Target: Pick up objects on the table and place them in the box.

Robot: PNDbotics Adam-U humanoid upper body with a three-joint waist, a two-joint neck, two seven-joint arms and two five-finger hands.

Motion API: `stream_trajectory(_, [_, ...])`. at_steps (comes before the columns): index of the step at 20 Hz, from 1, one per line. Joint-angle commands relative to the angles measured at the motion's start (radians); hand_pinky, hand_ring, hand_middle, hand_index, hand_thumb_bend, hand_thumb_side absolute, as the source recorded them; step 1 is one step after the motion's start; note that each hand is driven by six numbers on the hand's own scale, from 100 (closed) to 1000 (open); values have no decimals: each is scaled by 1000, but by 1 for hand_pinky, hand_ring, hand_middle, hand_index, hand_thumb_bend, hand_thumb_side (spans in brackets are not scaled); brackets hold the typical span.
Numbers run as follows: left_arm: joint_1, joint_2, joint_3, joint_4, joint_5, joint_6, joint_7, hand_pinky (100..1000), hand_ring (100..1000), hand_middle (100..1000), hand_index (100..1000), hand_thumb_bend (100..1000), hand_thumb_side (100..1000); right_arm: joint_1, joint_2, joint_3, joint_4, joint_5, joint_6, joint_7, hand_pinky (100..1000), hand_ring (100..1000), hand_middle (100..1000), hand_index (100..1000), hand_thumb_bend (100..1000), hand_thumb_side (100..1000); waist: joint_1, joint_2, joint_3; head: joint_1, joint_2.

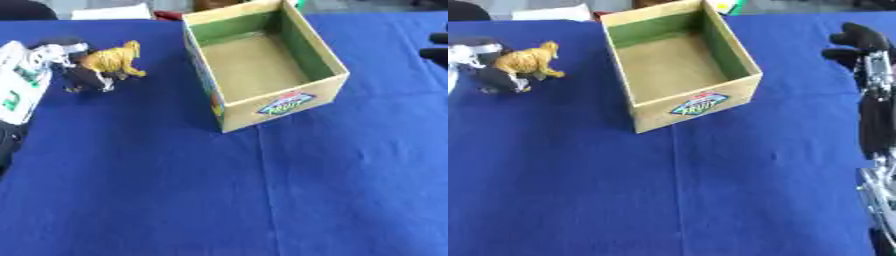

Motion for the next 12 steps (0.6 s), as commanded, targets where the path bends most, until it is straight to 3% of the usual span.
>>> stream_trajectory(1, [-14,8,14,3,-4,4,27,457,588,577,660,100,214,-10,-10,-9,-20,-5,0,-2,891,742,746,867,100,1000,-1,-19,-1,1,-8])
stream_trajectory(5, [-14,11,16,3,1,13,66,399,544,533,612,100,229,-8,-8,-8,-20,-4,4,2,891,742,746,867,100,1000,-1,-20,1,-2,-2])
stream_trajectory(12, [-19,21,8,-12,-14,16,126,368,528,536,609,100,306,-7,-4,-8,-20,-5,9,4,892,743,746,867,100,1000,-1,-28,7,-4,4])
